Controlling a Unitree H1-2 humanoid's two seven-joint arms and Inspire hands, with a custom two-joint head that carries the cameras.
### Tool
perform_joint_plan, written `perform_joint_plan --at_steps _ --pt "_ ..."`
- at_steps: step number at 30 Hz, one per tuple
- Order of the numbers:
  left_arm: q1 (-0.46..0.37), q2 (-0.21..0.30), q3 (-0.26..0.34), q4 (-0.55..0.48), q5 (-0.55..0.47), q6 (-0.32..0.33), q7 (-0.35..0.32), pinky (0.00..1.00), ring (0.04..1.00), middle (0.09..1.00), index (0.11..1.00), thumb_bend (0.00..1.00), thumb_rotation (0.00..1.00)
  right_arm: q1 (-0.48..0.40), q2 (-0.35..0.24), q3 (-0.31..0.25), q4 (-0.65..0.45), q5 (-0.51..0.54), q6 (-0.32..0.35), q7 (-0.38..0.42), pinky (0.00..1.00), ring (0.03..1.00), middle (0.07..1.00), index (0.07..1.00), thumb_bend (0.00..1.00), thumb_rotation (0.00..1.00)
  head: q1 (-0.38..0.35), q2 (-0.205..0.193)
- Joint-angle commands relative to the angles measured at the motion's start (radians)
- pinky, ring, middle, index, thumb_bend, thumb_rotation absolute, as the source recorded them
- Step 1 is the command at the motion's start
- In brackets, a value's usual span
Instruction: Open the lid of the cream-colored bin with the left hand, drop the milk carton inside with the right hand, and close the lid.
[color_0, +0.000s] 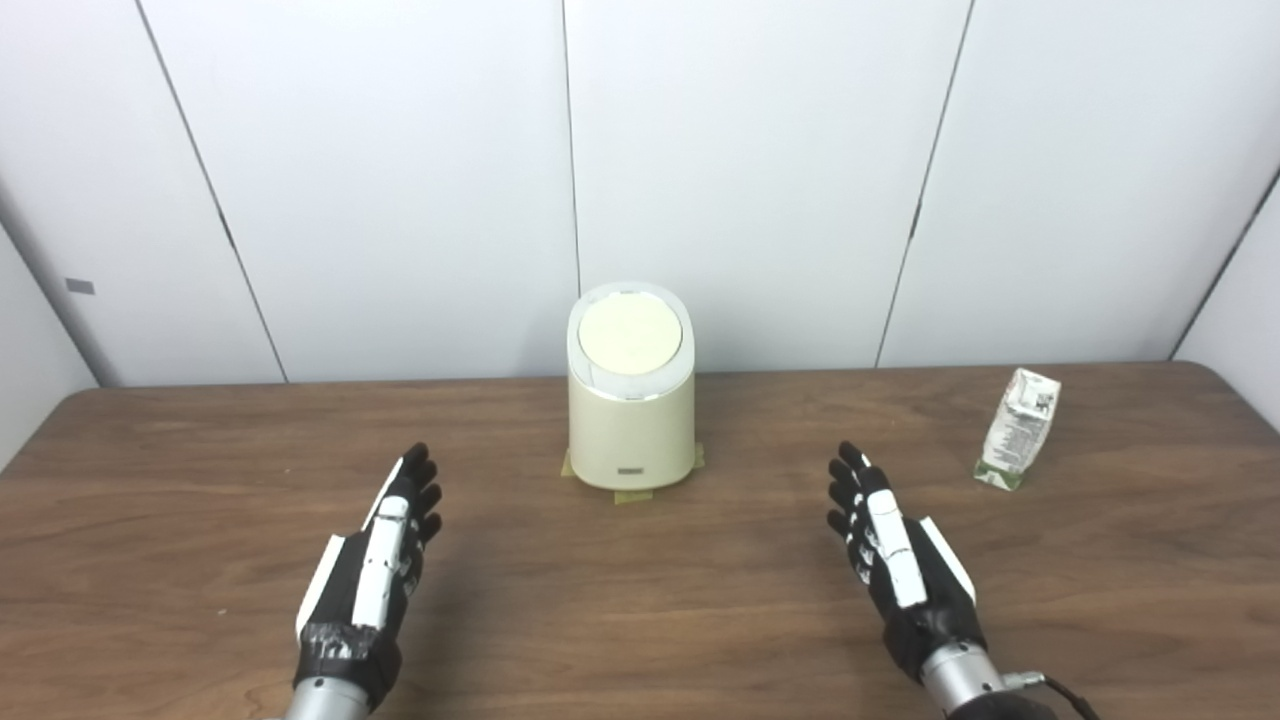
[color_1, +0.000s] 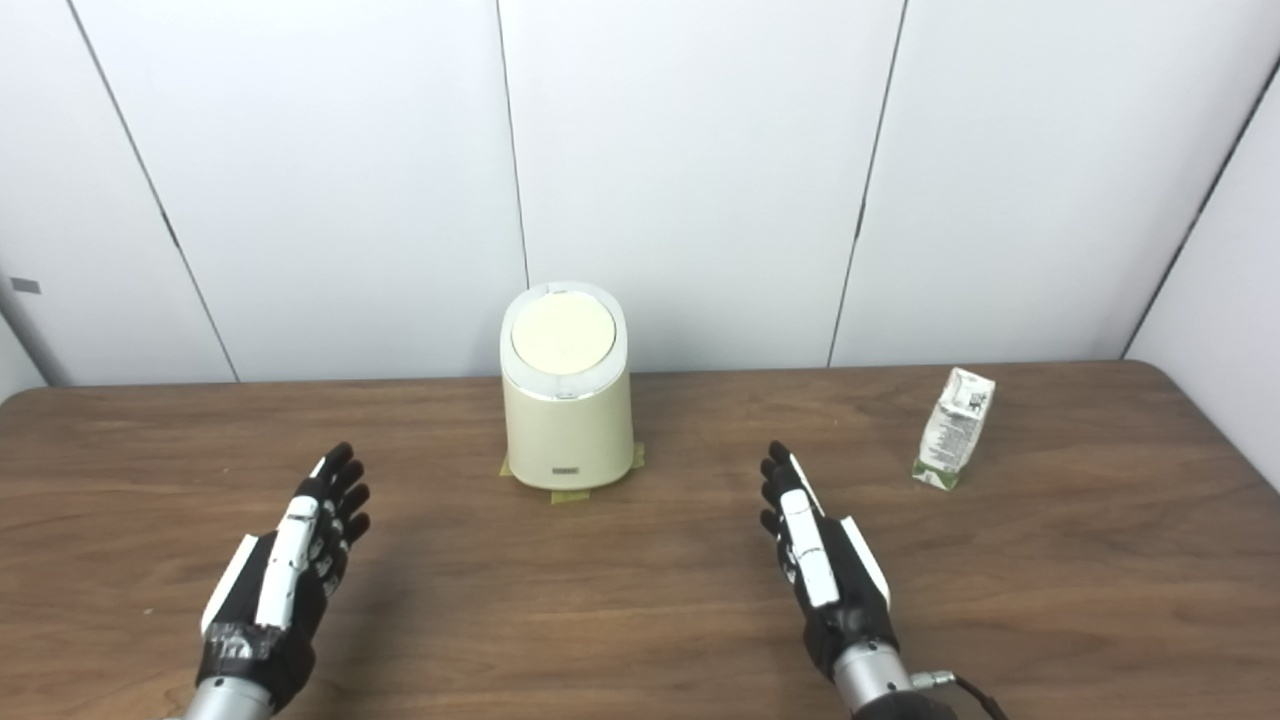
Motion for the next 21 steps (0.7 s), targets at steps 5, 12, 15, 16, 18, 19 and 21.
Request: perform_joint_plan --at_steps 5,12,15,16,18,19,21 --pt "-0.028 0.004 -0.004 -0.004 0.008 -0.033 -0.006 1.0 1.0 1.0 1.0 0.36 1.0 -0.037 0.01 -0.017 -0.01 0.018 -0.066 0.001 0.97 0.992 0.992 0.992 0.6 1.0 -0.004 0.01" --pt "-0.033 0.003 -0.001 0.005 0.011 -0.03 -0.004 1.0 1.0 1.0 1.0 0.33 1.0 -0.036 0.012 -0.017 -0.022 0.012 -0.051 -0.009 0.97 0.992 0.991 0.989 0.59 1.0 -0.005 0.019" --pt "-0.034 0.004 0.0 0.01 0.011 -0.028 -0.003 1.0 1.0 1.0 1.0 0.33 1.0 -0.036 0.01 -0.018 -0.024 0.014 -0.048 -0.009 0.96 0.988 0.99 0.987 0.59 1.0 -0.002 0.021" --pt "-0.035 0.003 0.001 0.013 0.009 -0.028 -0.003 1.0 1.0 1.0 1.0 0.33 1.0 -0.036 0.01 -0.019 -0.025 0.016 -0.047 -0.009 0.96 0.988 0.99 0.987 0.59 1.0 0.0 0.022" --pt "-0.035 0.002 0.003 0.016 0.006 -0.026 -0.003 1.0 1.0 1.0 1.0 0.33 1.0 -0.035 0.008 -0.018 -0.026 0.014 -0.046 -0.008 0.97 0.989 0.99 0.989 0.59 1.0 0.002 0.022" --pt "-0.036 0.004 0.003 0.018 0.007 -0.025 -0.004 1.0 1.0 1.0 1.0 0.33 1.0 -0.036 0.007 -0.018 -0.026 0.015 -0.044 -0.007 0.97 0.989 0.99 0.989 0.59 1.0 0.003 0.022" --pt "-0.036 0.006 0.001 0.02 0.009 -0.026 -0.006 1.0 1.0 1.0 1.0 0.33 1.0 -0.036 0.006 -0.019 -0.027 0.019 -0.044 -0.004 0.98 0.992 0.991 0.991 0.59 1.0 0.004 0.022"
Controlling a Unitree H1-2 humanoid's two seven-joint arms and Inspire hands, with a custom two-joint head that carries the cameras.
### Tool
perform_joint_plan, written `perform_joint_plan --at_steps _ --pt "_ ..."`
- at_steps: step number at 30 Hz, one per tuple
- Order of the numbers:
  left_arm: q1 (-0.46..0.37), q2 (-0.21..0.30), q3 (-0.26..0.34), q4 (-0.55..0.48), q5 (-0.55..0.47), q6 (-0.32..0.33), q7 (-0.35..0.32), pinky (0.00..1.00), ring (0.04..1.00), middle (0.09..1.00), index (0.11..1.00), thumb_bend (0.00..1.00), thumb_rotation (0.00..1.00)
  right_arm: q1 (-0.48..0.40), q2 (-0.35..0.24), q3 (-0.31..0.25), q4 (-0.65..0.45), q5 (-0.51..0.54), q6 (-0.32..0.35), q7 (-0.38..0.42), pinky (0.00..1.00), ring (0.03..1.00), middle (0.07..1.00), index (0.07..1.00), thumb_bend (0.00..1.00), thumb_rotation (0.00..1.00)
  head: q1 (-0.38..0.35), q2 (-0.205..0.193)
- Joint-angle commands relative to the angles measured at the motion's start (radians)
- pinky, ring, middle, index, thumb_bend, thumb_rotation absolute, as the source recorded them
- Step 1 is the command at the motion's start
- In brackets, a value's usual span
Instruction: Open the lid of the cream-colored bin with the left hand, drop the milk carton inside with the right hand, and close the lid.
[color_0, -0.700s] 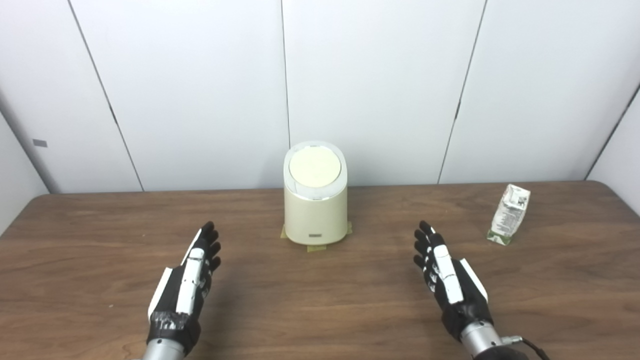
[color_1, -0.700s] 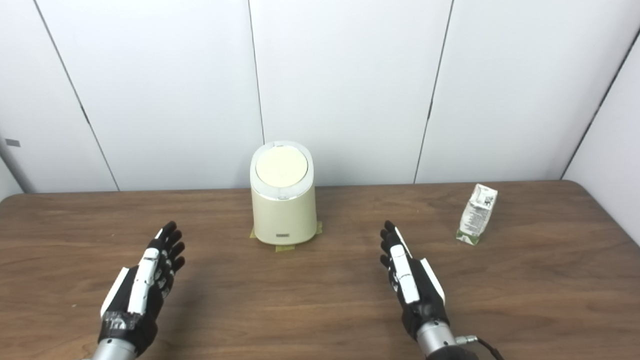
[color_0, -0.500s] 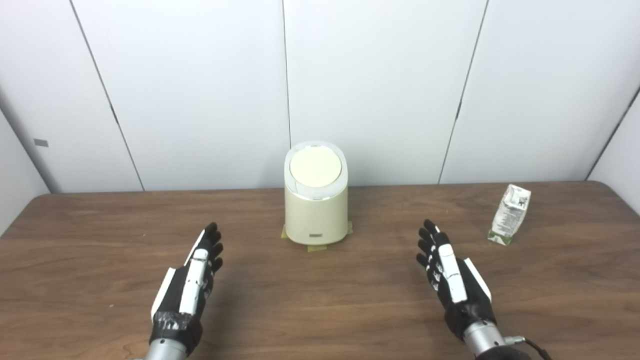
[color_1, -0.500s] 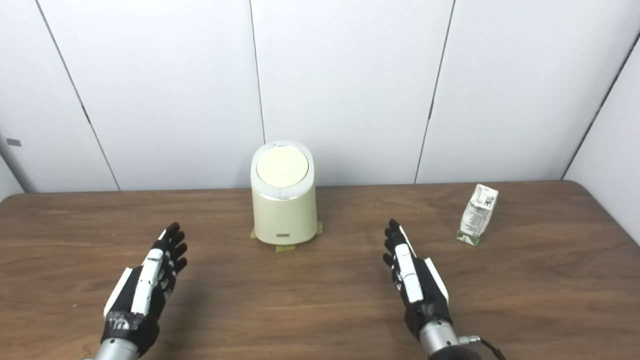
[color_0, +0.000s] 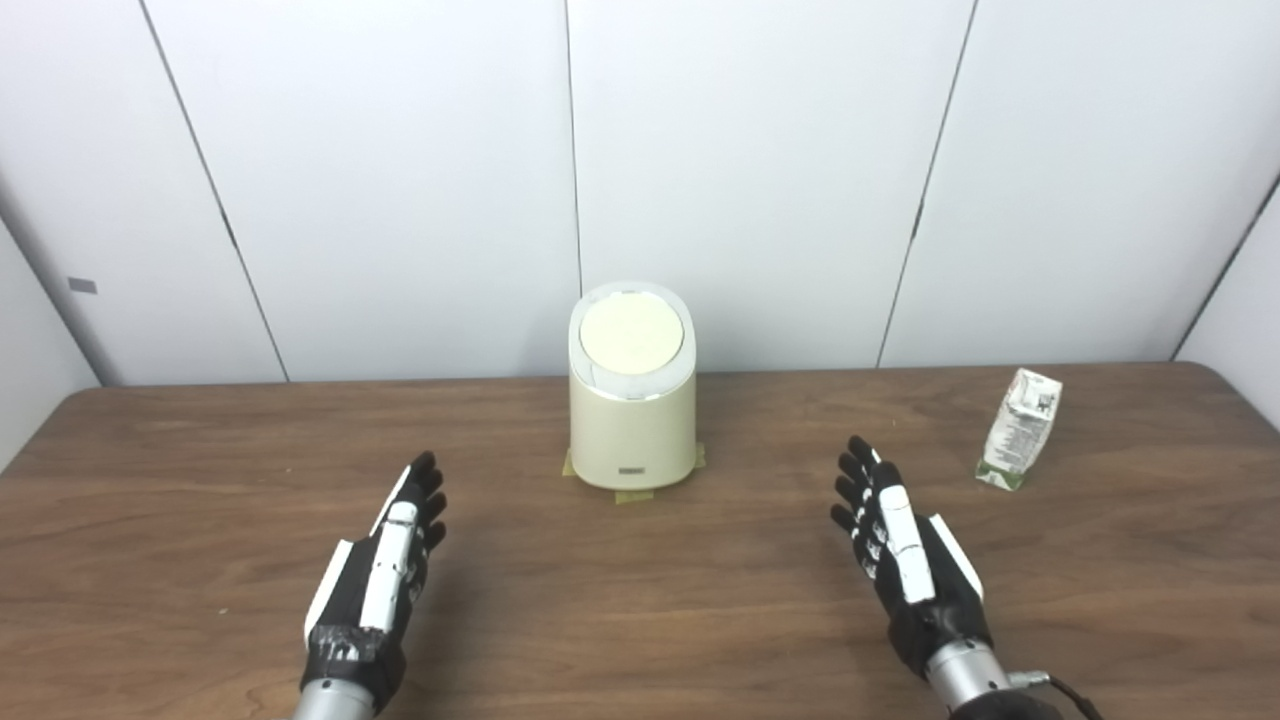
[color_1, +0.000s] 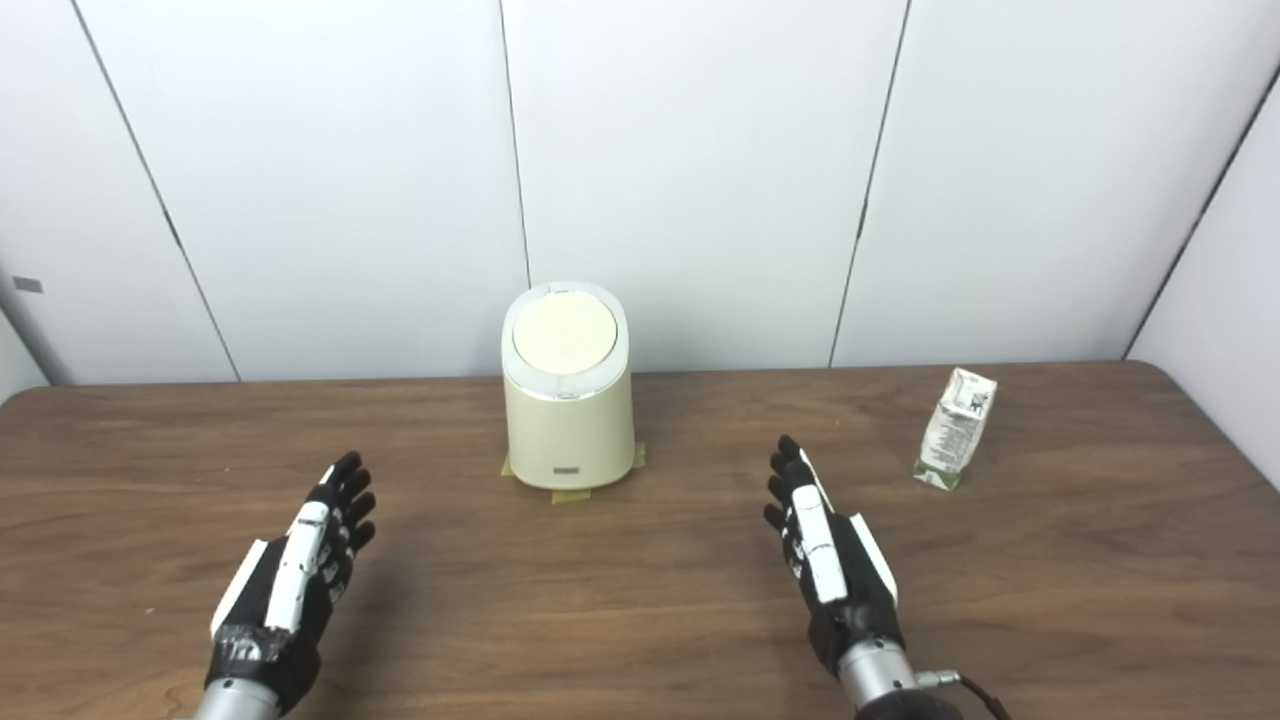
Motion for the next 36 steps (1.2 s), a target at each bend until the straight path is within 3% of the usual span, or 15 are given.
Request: perform_joint_plan --at_steps 1,7,10,18,24,30,34,36 --pt "-0.034 0.005 0.0 -0.007 0.001 -0.025 -0.003 1.0 1.0 1.0 1.0 0.33 1.0 -0.033 -0.002 -0.006 -0.032 0.005 -0.028 0.002 0.98 0.993 0.992 0.992 0.59 1.0 0.004 0.0" --pt "-0.035 0.008 -0.001 -0.01 0.008 -0.018 -0.002 1.0 1.0 1.0 1.0 0.35 1.0 -0.035 -0.005 -0.008 -0.029 0.005 -0.026 0.001 0.97 0.985 0.985 0.985 0.59 1.0 0.007 0.005" --pt "-0.033 0.014 -0.008 -0.019 0.011 -0.006 -0.008 1.0 1.0 1.0 1.0 0.39 0.92 -0.034 -0.004 -0.01 -0.028 0.006 -0.027 0.0 0.97 0.983 0.983 0.985 0.61 1.0 0.009 0.002" --pt "-0.026 0.028 -0.015 -0.028 0.019 0.003 -0.013 1.0 1.0 1.0 1.0 0.45 0.81 -0.028 -0.004 -0.007 -0.031 0.001 -0.03 0.001 0.96 0.978 0.98 0.986 0.61 1.0 0.016 -0.01" --pt "-0.019 0.037 -0.03 -0.044 0.055 0.016 -0.006 1.0 1.0 1.0 1.0 0.48 0.68 -0.021 -0.005 -0.008 -0.032 0.002 -0.034 0.003 0.96 0.975 0.978 0.984 0.6 1.0 0.038 -0.035" --pt "-0.011 0.034 -0.039 -0.041 0.09 0.0 0.003 1.0 1.0 1.0 1.0 0.52 0.64 -0.008 -0.006 -0.005 -0.022 -0.012 -0.05 -0.002 0.93 0.97 0.973 0.981 0.58 1.0 0.038 -0.08" --pt "-0.037 0.033 -0.031 -0.034 0.095 -0.002 0.009 1.0 1.0 1.0 1.0 0.49 0.59 0.002 -0.006 -0.006 -0.012 -0.018 -0.056 -0.001 0.91 0.962 0.969 0.981 0.58 1.0 0.042 -0.105" --pt "-0.056 0.038 -0.028 -0.036 0.114 0.009 0.019 0.95 0.988 0.988 1.0 0.57 0.54 0.005 -0.006 -0.006 -0.005 -0.021 -0.062 -0.001 0.9 0.957 0.969 0.982 0.59 1.0 0.043 -0.113"
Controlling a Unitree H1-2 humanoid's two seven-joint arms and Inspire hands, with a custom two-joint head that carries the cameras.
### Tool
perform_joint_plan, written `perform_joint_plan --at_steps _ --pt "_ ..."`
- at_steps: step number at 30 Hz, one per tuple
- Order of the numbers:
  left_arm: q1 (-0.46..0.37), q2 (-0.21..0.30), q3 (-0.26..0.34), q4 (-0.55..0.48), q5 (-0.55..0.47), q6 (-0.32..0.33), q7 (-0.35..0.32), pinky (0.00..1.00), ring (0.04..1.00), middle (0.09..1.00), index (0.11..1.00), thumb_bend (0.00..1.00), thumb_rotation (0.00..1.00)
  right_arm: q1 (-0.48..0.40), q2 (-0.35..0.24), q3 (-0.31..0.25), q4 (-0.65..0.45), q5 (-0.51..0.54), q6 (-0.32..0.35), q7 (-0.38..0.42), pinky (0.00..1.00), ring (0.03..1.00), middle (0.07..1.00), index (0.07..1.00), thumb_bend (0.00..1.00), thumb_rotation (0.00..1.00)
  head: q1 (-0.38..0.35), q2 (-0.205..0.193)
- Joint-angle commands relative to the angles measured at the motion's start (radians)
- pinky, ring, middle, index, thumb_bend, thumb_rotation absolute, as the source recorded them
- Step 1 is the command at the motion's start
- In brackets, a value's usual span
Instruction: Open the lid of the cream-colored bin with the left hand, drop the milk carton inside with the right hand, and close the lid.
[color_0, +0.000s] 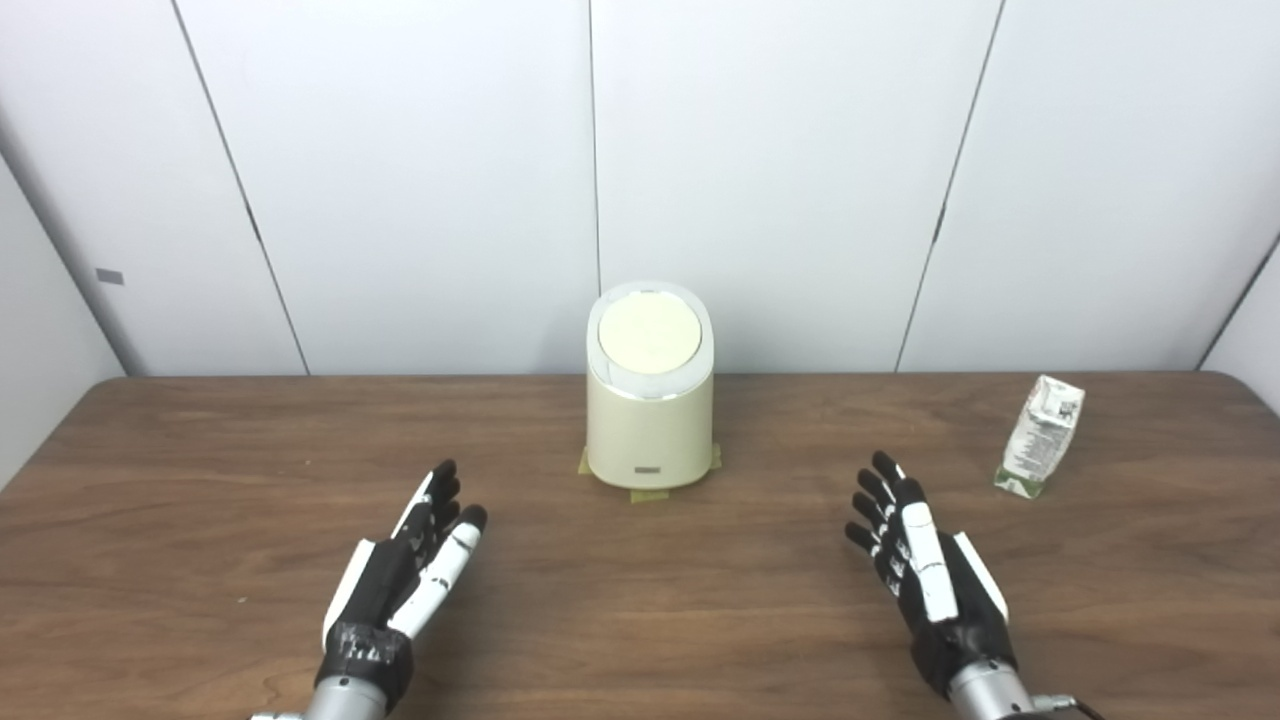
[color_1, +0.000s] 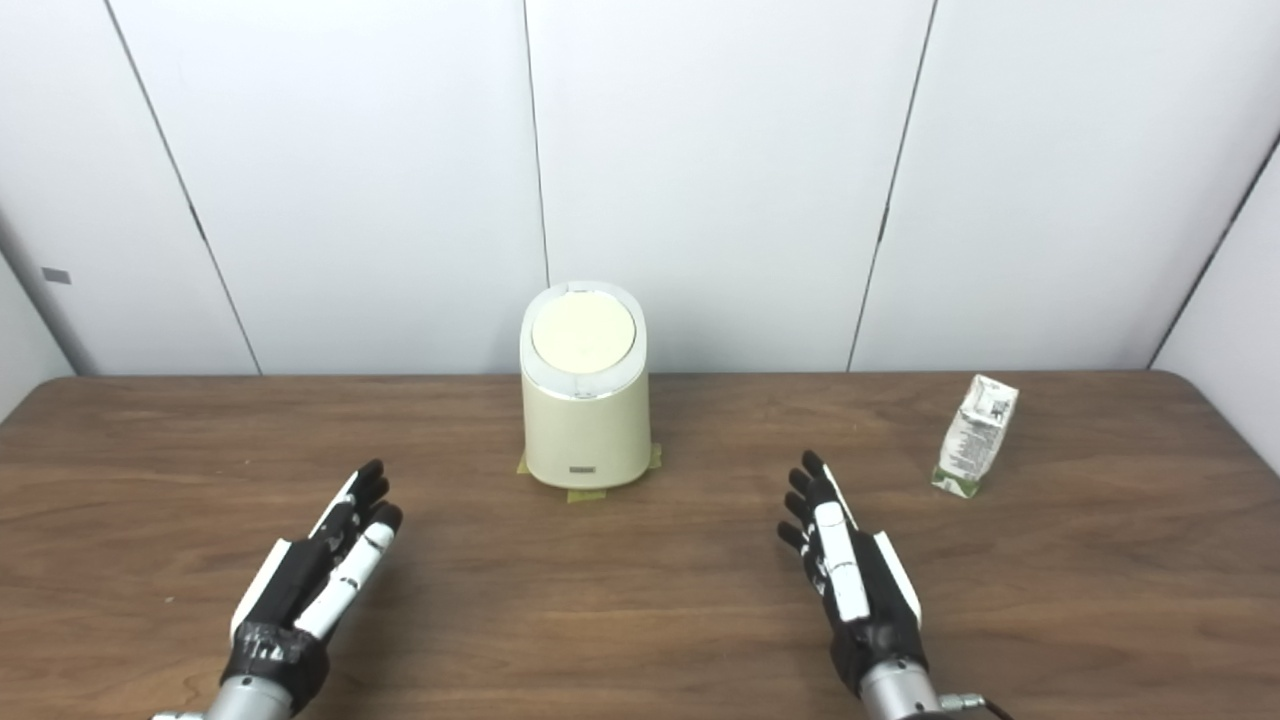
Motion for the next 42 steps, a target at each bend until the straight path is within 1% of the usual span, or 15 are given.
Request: perform_joint_plan --at_steps 1,4,6,9,11,12,15,17,19,22,25,30,35,40,42 --pt "-0.066 0.012 -0.001 -0.031 0.044 -0.004 0.018 0.94 0.983 0.984 1.0 0.58 0.53 -0.023 -0.002 -0.002 -0.008 -0.003 -0.051 0.0 0.9 0.956 0.969 0.983 0.59 1.0 0.001 -0.009" --pt "-0.106 0.037 -0.015 -0.034 0.108 0.028 0.016 0.94 0.965 0.965 1.0 0.65 0.57 -0.021 -0.003 -0.001 0.006 -0.009 -0.067 0.0 0.89 0.954 0.969 0.985 0.57 1.0 0.001 -0.027" --pt "-0.143 0.049 -0.018 -0.033 0.135 0.056 0.012 0.99 0.971 0.956 1.0 0.67 0.58 -0.021 -0.002 -0.003 0.018 -0.005 -0.081 0.002 0.9 0.951 0.966 0.984 0.57 1.0 -0.001 -0.039" --pt "-0.248 0.059 -0.009 -0.006 0.179 0.084 -0.006 0.99 0.954 0.941 0.996 0.71 0.49 -0.019 -0.001 -0.003 0.035 0.0 -0.099 0.006 0.9 0.949 0.966 0.982 0.56 1.0 0.002 -0.054" --pt "-0.328 0.07 -0.003 0.028 0.203 0.085 -0.032 0.9 0.909 0.921 0.986 0.77 0.42 -0.016 -0.003 0.0 0.04 0.0 -0.105 0.009 0.89 0.946 0.965 0.981 0.56 1.0 0.003 -0.062" --pt "-0.365 0.074 0.0 0.046 0.214 0.085 -0.048 0.87 0.902 0.919 0.982 0.79 0.39 -0.015 -0.003 0.001 0.043 -0.001 -0.109 0.01 0.89 0.948 0.966 0.981 0.56 1.0 0.003 -0.064" --pt "-0.461 0.081 0.0 0.093 0.26 0.086 -0.102 0.86 0.902 0.924 0.974 0.82 0.31 -0.011 -0.008 0.007 0.049 -0.012 -0.12 0.011 0.89 0.948 0.968 0.982 0.56 1.0 0.004 -0.07" --pt "-0.532 0.089 -0.018 0.139 0.31 0.085 -0.143 0.86 0.907 0.931 0.974 0.84 0.27 -0.008 -0.009 0.009 0.053 -0.011 -0.124 0.013 0.89 0.945 0.965 0.982 0.56 1.0 0.007 -0.077" --pt "-0.608 0.098 -0.041 0.199 0.375 0.085 -0.185 0.83 0.904 0.932 0.975 0.86 0.26 -0.005 -0.011 0.012 0.056 -0.01 -0.122 0.016 0.91 0.951 0.965 0.984 0.58 1.0 0.007 -0.077" --pt "-0.691 0.082 -0.045 0.272 0.461 0.086 -0.236 0.79 0.885 0.926 0.965 0.88 0.24 -0.007 -0.01 0.014 0.065 -0.01 -0.127 0.015 0.93 0.956 0.963 0.981 0.58 1.0 0.008 -0.081" --pt "-0.768 0.065 -0.065 0.352 0.527 0.086 -0.266 0.79 0.89 0.929 0.966 0.87 0.22 -0.006 -0.011 0.015 0.071 -0.007 -0.131 0.018 0.95 0.964 0.965 0.982 0.58 1.0 0.009 -0.081" --pt "-0.862 0.061 -0.114 0.478 0.531 0.084 -0.245 0.73 0.873 0.924 0.963 0.88 0.12 -0.013 -0.005 0.017 0.089 -0.01 -0.138 0.013 0.95 0.968 0.965 0.984 0.59 1.0 0.011 -0.083" --pt "-0.939 0.088 -0.232 0.564 0.631 0.069 -0.214 0.66 0.826 0.891 0.934 0.89 0.13 -0.019 -0.002 0.025 0.109 -0.024 -0.152 0.007 0.95 0.963 0.965 0.986 0.6 1.0 0.012 -0.084" --pt "-1.007 0.112 -0.316 0.662 0.685 0.02 -0.186 0.66 0.832 0.918 0.932 0.9 0.1 -0.025 0.009 0.024 0.125 -0.021 -0.16 0.0 0.93 0.957 0.963 0.976 0.62 1.0 0.012 -0.08" --pt "-1.029 0.121 -0.347 0.699 0.705 -0.004 -0.176 0.7 0.865 0.928 0.919 0.9 0.1 -0.026 0.012 0.025 0.127 -0.022 -0.162 -0.002 0.92 0.951 0.96 0.973 0.62 1.0 0.013 -0.078"
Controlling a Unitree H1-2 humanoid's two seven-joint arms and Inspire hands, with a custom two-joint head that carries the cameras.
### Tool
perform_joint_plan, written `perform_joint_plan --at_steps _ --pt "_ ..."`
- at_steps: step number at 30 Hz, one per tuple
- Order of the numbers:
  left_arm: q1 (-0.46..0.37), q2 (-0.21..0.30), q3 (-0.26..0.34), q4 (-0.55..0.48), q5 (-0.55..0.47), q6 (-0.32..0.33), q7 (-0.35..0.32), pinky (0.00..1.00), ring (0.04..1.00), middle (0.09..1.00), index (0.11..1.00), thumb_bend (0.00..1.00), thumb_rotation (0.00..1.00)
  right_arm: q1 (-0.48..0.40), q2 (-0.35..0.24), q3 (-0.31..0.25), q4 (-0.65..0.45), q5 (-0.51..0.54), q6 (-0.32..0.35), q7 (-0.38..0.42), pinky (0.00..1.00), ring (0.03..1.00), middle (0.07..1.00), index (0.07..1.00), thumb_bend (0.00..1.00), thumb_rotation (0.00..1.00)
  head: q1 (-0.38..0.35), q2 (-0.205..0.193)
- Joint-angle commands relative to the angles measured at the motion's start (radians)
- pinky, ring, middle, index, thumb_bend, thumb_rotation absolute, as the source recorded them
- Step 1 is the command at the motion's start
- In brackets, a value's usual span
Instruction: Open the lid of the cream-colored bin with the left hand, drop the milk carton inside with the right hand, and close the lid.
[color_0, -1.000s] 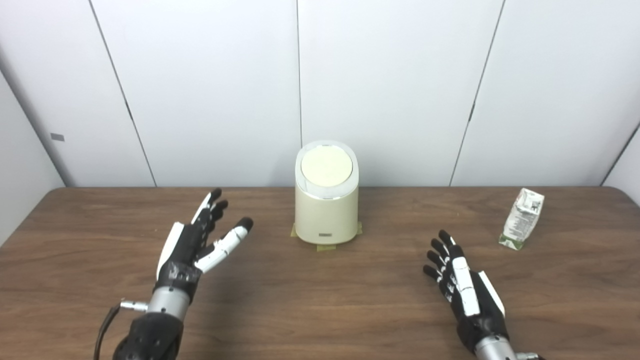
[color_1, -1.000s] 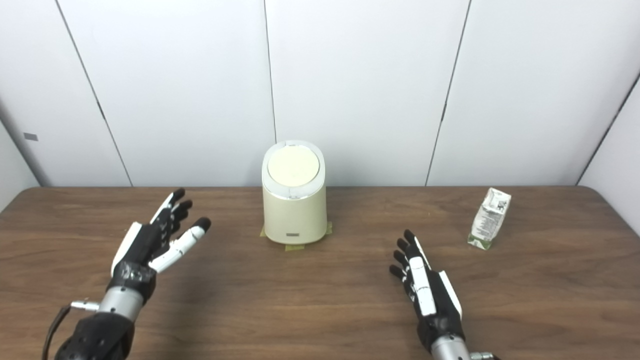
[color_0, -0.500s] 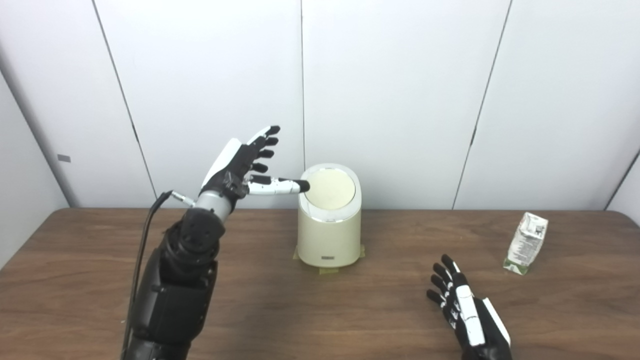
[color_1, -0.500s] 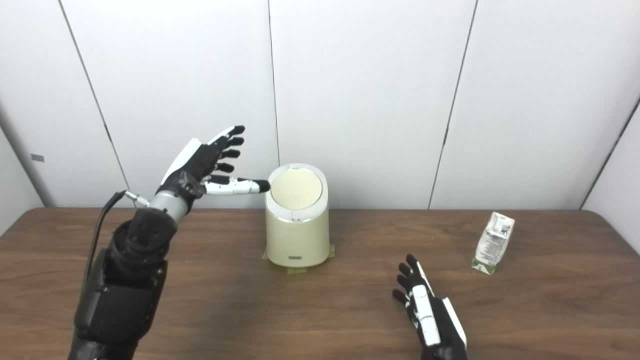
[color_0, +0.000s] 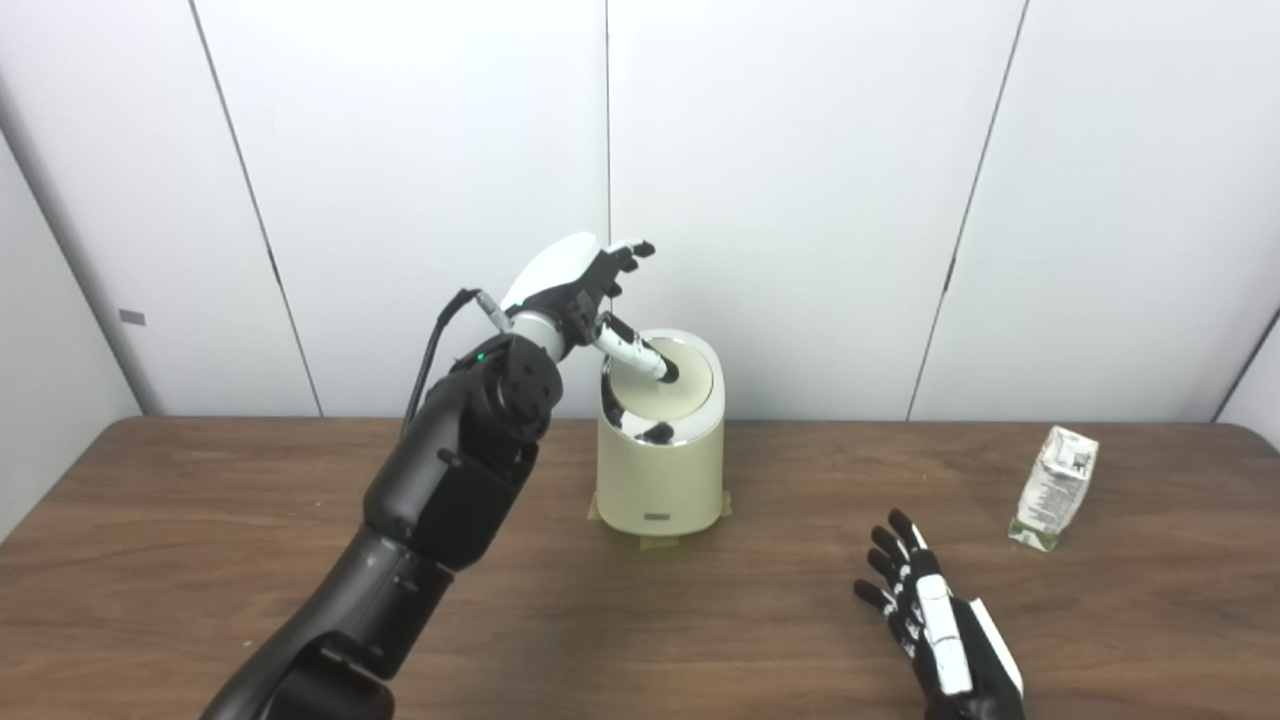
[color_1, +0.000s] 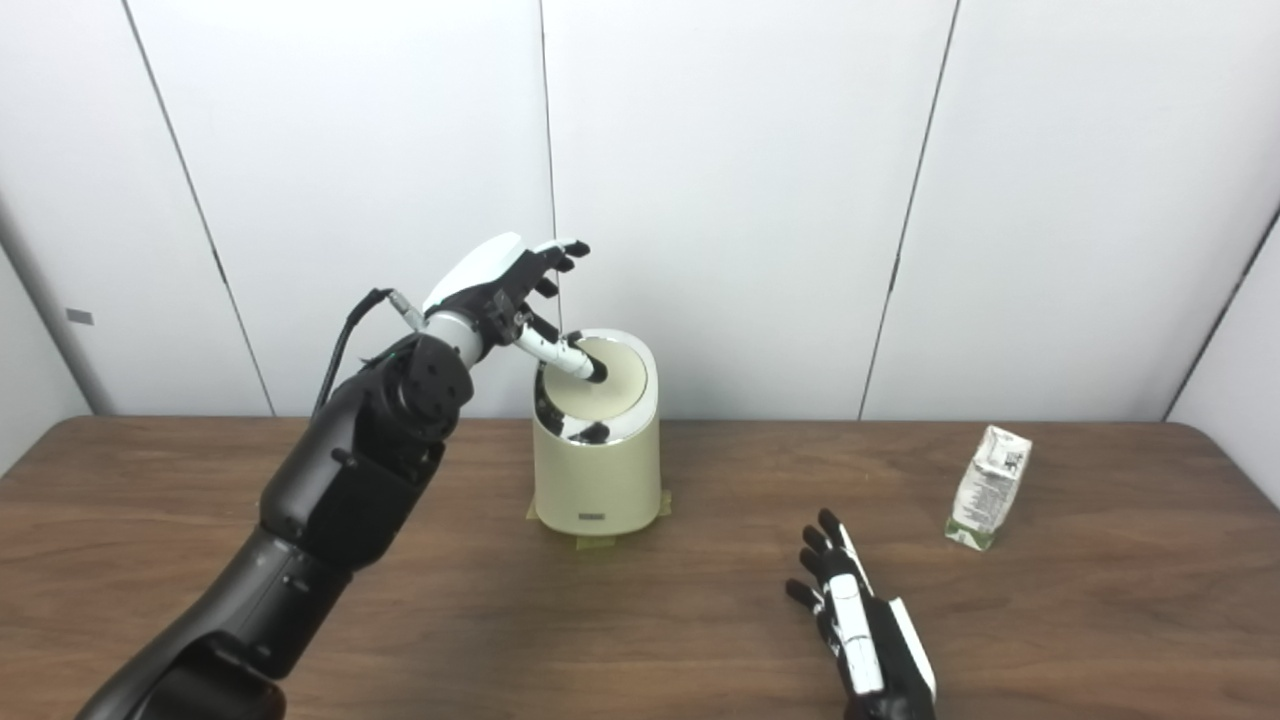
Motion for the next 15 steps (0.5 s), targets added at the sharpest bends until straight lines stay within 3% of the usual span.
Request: perform_joint_plan --at_steps 1,5,10,15 --pt "-0.089 0.025 -0.017 0.007 0.039 -0.052 0.05 0.71 0.87 0.929 0.917 0.9 0.1 -0.021 0.009 0.006 0.006 -0.005 -0.002 -0.001 0.92 0.951 0.96 0.973 0.62 1.0 0.001 0.001" --pt "-0.114 0.037 -0.074 0.057 0.087 -0.105 0.075 0.7 0.835 0.872 0.9 0.92 0.08 -0.019 0.019 0.006 0.008 0.01 -0.009 0.003 0.94 0.951 0.964 0.975 0.63 1.0 0.003 0.006" --pt "-0.117 0.037 -0.098 0.077 0.099 -0.159 0.094 0.73 0.864 0.893 0.894 0.93 0.1 -0.015 0.022 0.01 -0.01 0.011 0.002 0.007 0.93 0.948 0.965 0.978 0.62 1.0 0.01 0.012" --pt "-0.121 0.034 -0.122 0.091 0.135 -0.162 0.095 0.75 0.873 0.907 0.886 0.91 0.09 -0.017 0.027 0.003 -0.02 0.015 0.011 0.002 0.92 0.94 0.959 0.97 0.62 1.0 0.012 0.018"
